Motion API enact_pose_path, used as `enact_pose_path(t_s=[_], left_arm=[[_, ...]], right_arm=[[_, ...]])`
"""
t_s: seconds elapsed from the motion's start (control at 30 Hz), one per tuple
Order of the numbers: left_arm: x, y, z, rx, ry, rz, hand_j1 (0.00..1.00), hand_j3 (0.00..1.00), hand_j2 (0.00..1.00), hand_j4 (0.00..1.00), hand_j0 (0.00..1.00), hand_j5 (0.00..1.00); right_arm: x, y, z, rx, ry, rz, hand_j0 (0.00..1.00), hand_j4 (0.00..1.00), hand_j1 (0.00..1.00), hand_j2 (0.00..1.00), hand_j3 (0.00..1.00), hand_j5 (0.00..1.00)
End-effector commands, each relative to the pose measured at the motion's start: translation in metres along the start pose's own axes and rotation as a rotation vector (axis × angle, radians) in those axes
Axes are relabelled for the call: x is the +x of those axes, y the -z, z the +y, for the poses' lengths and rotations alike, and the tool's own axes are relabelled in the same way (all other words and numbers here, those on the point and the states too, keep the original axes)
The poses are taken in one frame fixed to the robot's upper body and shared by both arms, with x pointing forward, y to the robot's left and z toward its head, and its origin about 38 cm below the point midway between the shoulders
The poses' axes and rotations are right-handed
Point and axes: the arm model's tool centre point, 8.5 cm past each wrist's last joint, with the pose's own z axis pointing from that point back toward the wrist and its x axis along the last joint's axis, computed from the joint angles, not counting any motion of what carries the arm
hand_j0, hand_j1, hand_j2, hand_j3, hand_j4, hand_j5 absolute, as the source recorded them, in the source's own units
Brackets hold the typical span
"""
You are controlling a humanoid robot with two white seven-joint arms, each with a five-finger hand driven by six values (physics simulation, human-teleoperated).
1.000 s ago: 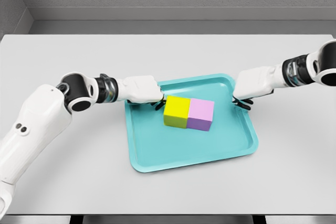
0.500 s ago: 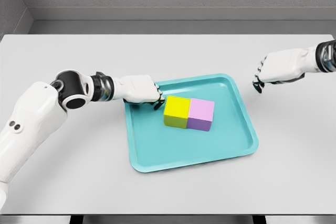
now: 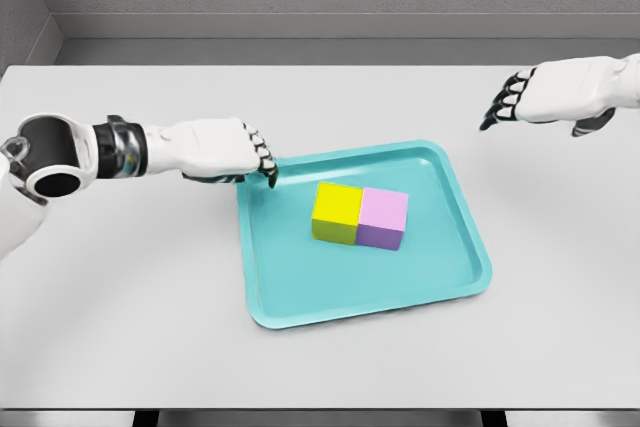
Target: Push two cubes
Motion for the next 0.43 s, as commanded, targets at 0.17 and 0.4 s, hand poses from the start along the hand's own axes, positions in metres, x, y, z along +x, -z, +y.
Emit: enact_pose_path(t_s=[0.17,0.4], left_arm=[[-0.034,-0.11,-0.019,-0.048,-0.059,0.18,1.0,1.0,1.0,1.0,1.0,1.0],[-0.031,-0.108,-0.045,-0.095,-0.109,0.177,1.0,1.0,1.0,1.0,1.0,1.0]], right_arm=[[-0.005,-0.009,0.009,0.008,0.022,0.023,1.0,1.0,1.0,1.0,1.0,1.0],[-0.009,-0.01,0.015,0.008,0.045,0.033,1.0,1.0,1.0,1.0,1.0,1.0]])
